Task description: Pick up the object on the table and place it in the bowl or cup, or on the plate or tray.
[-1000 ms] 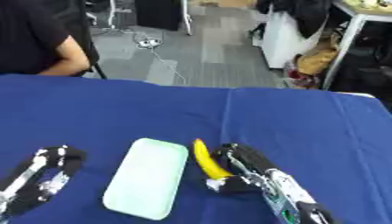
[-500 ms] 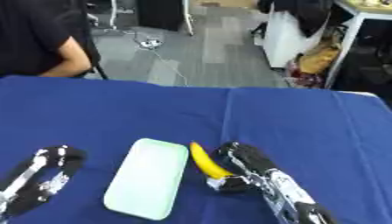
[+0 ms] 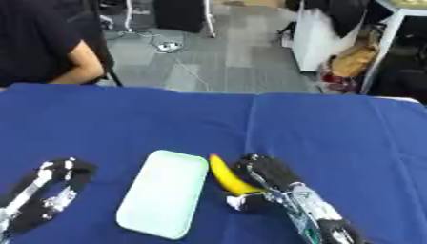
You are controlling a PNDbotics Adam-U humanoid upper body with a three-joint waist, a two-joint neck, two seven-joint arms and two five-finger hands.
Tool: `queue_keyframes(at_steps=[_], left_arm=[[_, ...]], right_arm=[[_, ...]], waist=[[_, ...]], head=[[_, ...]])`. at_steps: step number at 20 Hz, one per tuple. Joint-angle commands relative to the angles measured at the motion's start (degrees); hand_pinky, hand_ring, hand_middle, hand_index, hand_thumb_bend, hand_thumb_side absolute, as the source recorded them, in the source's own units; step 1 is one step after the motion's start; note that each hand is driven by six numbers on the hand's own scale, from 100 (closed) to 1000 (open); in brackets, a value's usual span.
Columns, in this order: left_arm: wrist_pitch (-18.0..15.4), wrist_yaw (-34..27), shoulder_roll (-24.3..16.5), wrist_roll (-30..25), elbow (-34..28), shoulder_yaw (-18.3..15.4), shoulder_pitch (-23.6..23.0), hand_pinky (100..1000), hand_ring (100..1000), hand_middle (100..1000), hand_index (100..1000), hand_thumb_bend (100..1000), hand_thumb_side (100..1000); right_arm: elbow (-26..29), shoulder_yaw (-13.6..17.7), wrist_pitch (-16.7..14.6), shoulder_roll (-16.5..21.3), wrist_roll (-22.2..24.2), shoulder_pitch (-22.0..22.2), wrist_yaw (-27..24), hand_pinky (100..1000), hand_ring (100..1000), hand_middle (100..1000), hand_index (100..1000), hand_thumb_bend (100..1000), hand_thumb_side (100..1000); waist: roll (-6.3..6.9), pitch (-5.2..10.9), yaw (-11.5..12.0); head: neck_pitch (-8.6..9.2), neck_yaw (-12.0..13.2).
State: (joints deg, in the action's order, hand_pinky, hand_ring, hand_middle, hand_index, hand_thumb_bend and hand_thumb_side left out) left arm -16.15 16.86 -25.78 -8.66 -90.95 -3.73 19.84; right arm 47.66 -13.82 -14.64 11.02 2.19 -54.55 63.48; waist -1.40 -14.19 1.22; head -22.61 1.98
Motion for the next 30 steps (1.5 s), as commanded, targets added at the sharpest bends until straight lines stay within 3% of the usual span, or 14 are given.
queue_keyframes(at_steps=[1, 12, 17, 20, 22, 25, 30], left_arm=[[-0.2, -0.4, -0.5, -0.2, -1.2, 0.0, 0.8, 515, 613, 616, 758, 100, 874], [-0.2, -0.4, -0.5, -0.3, -1.3, 0.0, 0.8, 515, 614, 617, 758, 100, 874], [-0.2, -0.4, -0.4, -0.3, -1.3, 0.0, 0.8, 515, 614, 617, 758, 100, 875], [-0.2, -0.4, -0.4, -0.3, -1.3, -0.1, 0.8, 516, 614, 617, 758, 100, 875], [-0.2, -0.4, -0.4, -0.3, -1.3, -0.1, 0.9, 516, 614, 617, 758, 100, 875], [-0.2, -0.4, -0.4, -0.3, -1.3, -0.1, 0.9, 516, 614, 618, 759, 100, 875], [-0.2, -0.4, -0.4, -0.3, -1.3, 0.0, 0.9, 516, 615, 618, 759, 100, 876]], right_arm=[[-1.7, 0.3, -0.5, -0.2, -0.6, 0.1, 1.7, 290, 484, 602, 752, 431, 709], [-1.7, 0.3, -1.1, -0.2, -1.1, 0.0, 2.0, 273, 470, 587, 741, 405, 691], [-1.7, 0.5, -0.9, -0.2, -1.5, -0.1, 1.8, 225, 437, 554, 702, 323, 639], [-1.8, 0.7, -0.5, -0.1, -2.0, 0.0, 1.5, 148, 374, 483, 609, 161, 551], [-1.8, 0.8, 0.1, 0.0, -2.9, 0.0, 1.2, 100, 330, 414, 531, 100, 484], [-1.9, 1.0, 1.0, -0.1, -4.3, 0.0, 0.6, 100, 274, 330, 441, 100, 399], [-2.2, 0.9, 1.6, 0.0, -5.3, -0.1, -0.2, 100, 262, 311, 422, 100, 394]], waist=[[0.45, 0.48, 0.2], [0.54, 0.50, 0.2], [0.54, 0.50, 0.1], [0.57, 0.48, 0.1], [0.58, 0.46, 0.1], [0.64, 0.44, 0.1], [0.76, 0.35, 0.0]], head=[[0.46, -0.8], [0.49, -0.8], [0.55, -0.8], [0.57, -0.8], [0.58, -0.7], [0.58, -0.7], [0.57, -0.8]])
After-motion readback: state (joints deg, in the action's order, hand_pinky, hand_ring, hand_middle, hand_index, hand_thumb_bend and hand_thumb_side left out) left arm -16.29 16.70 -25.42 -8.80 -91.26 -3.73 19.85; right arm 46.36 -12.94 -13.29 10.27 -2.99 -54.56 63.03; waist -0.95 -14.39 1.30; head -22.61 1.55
